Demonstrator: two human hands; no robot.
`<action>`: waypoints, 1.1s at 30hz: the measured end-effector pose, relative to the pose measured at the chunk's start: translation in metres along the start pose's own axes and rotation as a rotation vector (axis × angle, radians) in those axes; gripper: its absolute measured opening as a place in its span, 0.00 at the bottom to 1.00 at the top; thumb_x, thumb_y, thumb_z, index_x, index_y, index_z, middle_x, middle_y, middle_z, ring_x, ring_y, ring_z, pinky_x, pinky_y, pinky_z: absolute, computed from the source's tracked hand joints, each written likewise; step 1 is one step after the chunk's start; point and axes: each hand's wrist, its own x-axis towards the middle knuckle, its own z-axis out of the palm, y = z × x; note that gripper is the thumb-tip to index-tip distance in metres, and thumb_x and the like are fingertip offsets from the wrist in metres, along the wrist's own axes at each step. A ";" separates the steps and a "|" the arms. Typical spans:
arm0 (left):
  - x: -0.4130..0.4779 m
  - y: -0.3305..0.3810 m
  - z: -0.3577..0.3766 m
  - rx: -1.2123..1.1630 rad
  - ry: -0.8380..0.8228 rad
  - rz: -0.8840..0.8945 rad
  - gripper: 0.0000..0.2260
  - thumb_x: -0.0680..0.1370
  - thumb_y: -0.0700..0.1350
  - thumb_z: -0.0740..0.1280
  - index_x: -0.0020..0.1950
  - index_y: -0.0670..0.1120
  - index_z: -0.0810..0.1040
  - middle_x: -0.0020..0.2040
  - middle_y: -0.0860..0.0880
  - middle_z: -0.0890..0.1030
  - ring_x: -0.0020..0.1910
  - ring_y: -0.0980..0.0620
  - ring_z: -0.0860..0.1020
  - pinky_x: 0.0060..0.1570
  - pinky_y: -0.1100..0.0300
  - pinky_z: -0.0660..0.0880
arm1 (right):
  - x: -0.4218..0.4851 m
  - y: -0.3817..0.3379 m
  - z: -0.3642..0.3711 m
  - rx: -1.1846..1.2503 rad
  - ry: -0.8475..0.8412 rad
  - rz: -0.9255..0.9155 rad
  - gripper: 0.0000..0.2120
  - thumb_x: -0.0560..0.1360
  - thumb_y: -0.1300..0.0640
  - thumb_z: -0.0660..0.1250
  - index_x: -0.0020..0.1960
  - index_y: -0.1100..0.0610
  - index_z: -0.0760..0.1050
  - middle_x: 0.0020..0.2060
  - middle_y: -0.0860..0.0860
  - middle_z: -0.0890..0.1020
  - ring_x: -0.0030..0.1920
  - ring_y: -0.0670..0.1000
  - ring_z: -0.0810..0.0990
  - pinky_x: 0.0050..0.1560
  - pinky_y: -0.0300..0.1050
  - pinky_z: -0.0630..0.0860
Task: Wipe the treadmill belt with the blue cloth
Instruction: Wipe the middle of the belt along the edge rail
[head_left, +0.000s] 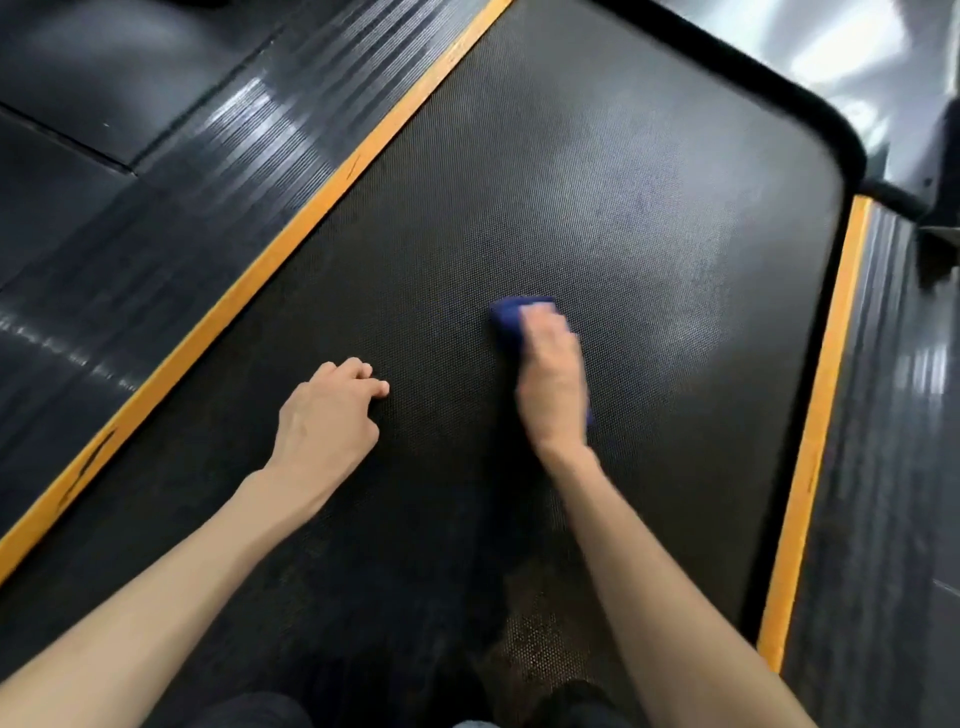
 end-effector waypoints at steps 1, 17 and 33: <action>0.000 -0.001 0.000 -0.014 -0.015 -0.007 0.19 0.76 0.38 0.61 0.65 0.52 0.75 0.63 0.53 0.72 0.59 0.52 0.70 0.53 0.57 0.71 | 0.004 0.030 -0.015 -0.011 0.098 0.225 0.23 0.74 0.67 0.58 0.70 0.62 0.67 0.69 0.59 0.69 0.68 0.60 0.67 0.70 0.48 0.60; 0.000 0.004 0.002 0.057 0.001 -0.037 0.19 0.76 0.37 0.61 0.63 0.53 0.76 0.61 0.52 0.72 0.57 0.51 0.71 0.46 0.56 0.73 | 0.063 -0.036 0.028 0.075 -0.241 -0.240 0.31 0.70 0.70 0.58 0.71 0.56 0.66 0.69 0.57 0.69 0.69 0.60 0.66 0.71 0.47 0.57; 0.000 0.004 0.001 0.187 -0.028 0.042 0.20 0.74 0.39 0.60 0.63 0.55 0.77 0.61 0.51 0.73 0.56 0.50 0.72 0.47 0.55 0.73 | 0.001 -0.085 0.027 0.061 -0.266 -0.226 0.30 0.67 0.70 0.60 0.70 0.61 0.67 0.67 0.60 0.70 0.66 0.60 0.69 0.69 0.47 0.58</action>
